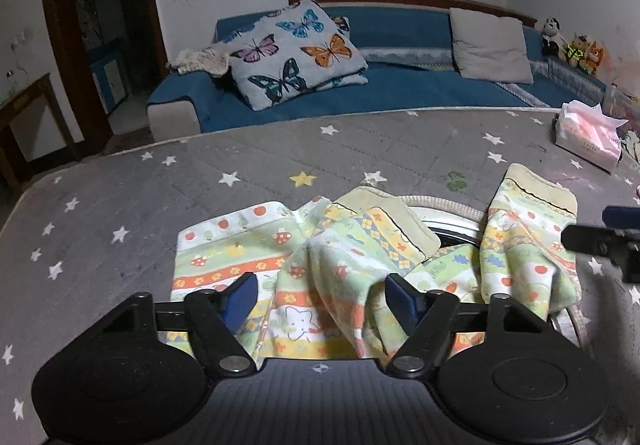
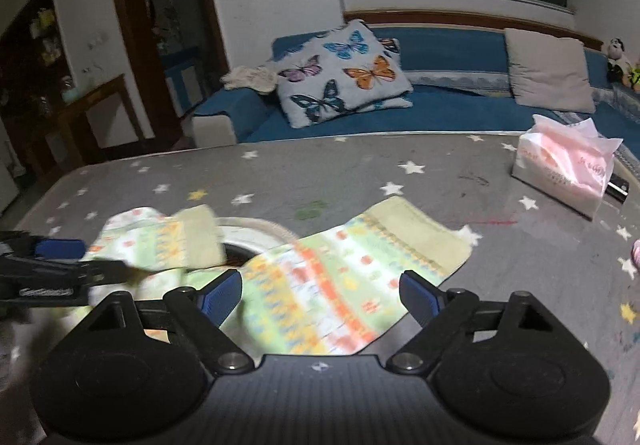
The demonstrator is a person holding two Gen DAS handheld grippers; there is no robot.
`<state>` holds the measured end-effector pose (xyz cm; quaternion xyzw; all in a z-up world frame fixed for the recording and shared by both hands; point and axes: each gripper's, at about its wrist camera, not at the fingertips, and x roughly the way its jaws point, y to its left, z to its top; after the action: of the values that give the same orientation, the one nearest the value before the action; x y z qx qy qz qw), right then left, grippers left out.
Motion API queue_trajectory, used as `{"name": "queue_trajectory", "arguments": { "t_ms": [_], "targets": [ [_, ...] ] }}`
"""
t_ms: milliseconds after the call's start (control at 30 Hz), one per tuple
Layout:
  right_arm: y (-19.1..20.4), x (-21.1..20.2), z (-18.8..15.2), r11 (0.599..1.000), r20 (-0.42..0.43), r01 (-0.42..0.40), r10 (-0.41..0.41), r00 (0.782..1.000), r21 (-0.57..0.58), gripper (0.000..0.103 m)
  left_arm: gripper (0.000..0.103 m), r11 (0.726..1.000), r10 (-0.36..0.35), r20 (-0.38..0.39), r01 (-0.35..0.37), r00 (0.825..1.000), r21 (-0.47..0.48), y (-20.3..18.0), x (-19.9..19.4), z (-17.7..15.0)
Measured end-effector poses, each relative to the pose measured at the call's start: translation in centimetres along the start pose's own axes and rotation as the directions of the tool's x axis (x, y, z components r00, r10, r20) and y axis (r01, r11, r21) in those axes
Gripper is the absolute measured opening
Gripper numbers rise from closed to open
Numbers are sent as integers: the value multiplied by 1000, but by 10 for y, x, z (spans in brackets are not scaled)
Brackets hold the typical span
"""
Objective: Fold clothes
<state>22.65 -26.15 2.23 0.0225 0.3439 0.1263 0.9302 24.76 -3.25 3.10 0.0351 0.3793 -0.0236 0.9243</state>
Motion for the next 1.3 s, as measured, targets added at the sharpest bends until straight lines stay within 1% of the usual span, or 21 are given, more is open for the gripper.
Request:
{"name": "queue_trajectory", "arguments": {
  "t_ms": [33, 100, 133, 167, 267, 333, 400, 433, 500, 533, 567, 600, 667, 733, 833, 1033, 1200, 1300],
  "targets": [
    [-4, 5, 2, 1000, -2, 17, -17, 1000, -1, 86, 56, 1000, -10, -4, 10, 1000, 4, 0, 3, 1],
    [-15, 17, 7, 999, -7, 52, -52, 999, 0, 84, 34, 999, -31, -6, 31, 1000, 10, 0, 6, 1],
    [-20, 22, 8, 998, -11, 64, -64, 998, 3, 83, 29, 999, -41, -5, 41, 999, 13, -1, 7, 1],
    [-27, 27, 10, 997, -17, 78, -77, 997, 11, 82, 22, 999, -52, -4, 52, 999, 16, -1, 8, 1],
    [-43, 42, 14, 994, -32, 105, -104, 994, 27, 77, 12, 997, -76, 6, 75, 997, 25, -2, 9, 0],
    [-53, 51, 15, 992, -45, 124, -122, 992, 32, 76, 10, 996, -81, 16, 81, 997, 29, -2, 8, -1],
    [-59, 60, 12, 988, -60, 150, -149, 987, 25, 73, 9, 996, -84, 26, 83, 996, 30, -1, 6, -2],
    [-61, 63, 10, 988, -63, 154, -153, 986, 21, 69, 9, 996, -83, 33, 82, 996, 25, 1, 3, -2],
    [-63, 68, 7, 987, -68, 162, -161, 985, 15, 65, 8, 997, -80, 47, 80, 996, 14, 5, -2, -3],
    [-63, 68, 5, 987, -62, 161, -160, 985, 7, 61, 8, 997, -79, 53, 79, 995, 8, 8, -4, -3],
    [-62, 67, 5, 988, -55, 154, -153, 987, 2, 51, 8, 997, -78, 60, 77, 995, 3, 10, -7, -3],
    [-61, 67, 4, 989, -49, 145, -145, 988, -1, 47, 8, 997, -76, 67, 76, 995, -3, 12, -9, -3],
    [-61, 66, 5, 991, -46, 136, -135, 990, 4, 19, 8, 997, -73, 80, 74, 994, -14, 16, -14, -3],
    [-63, 64, 6, 993, -49, 116, -114, 992, 34, 10, 8, 997, -70, 93, 72, 993, -25, 20, -19, -4],
    [-64, 56, 4, 991, -38, 124, -123, 992, 41, 9, 8, 997, -62, 114, 67, 992, -43, 27, -27, -5],
    [-70, 19, -3, 990, -5, 138, -138, 990, 38, 9, 8, 991, 10, 171, 13, 985, -132, 63, -65, -21],
    [-81, -20, -13, 985, 15, 166, -167, 986, 40, 9, 8, 975, 87, 207, -41, 974, -217, 98, -104, -46],
    [-88, -45, -22, 981, 28, 186, -187, 982, 47, 9, 8, 960, 130, 211, -71, 969, -270, 118, -126, -66]
  ]
}}
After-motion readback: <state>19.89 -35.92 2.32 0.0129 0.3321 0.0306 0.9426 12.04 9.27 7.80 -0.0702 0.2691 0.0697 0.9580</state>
